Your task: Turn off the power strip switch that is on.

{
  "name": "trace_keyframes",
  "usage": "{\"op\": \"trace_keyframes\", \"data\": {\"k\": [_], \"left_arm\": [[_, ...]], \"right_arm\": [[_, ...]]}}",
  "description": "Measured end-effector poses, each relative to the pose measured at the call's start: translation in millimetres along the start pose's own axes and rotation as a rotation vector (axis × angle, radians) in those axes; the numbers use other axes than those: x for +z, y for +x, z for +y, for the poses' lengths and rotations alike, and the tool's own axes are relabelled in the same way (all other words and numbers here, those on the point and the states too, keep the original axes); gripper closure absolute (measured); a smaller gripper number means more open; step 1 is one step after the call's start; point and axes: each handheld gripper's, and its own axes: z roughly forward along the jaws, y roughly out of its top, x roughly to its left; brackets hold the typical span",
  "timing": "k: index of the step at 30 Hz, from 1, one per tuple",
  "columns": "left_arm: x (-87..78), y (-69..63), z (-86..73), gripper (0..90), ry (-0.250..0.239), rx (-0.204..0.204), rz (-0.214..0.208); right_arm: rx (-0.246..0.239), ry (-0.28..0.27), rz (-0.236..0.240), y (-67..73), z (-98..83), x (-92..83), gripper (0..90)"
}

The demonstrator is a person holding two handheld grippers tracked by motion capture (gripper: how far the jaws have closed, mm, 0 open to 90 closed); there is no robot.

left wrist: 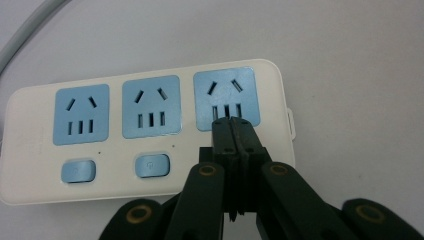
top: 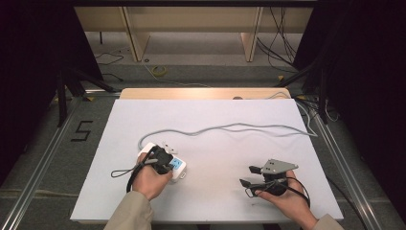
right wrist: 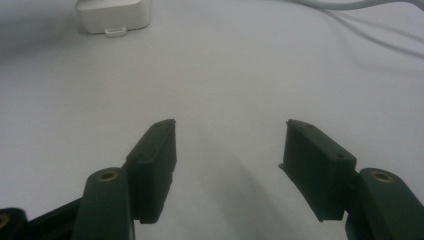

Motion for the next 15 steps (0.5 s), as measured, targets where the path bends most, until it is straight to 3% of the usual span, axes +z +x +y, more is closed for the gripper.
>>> {"op": "trace_keyframes", "data": {"k": [15], "left_arm": [[0.8,0.2,1.0,89.6,0.011,0.0,-0.007]], "right_arm": [[-0.002,0.0,0.002,0.3,0.0,0.2,38.9]]}}
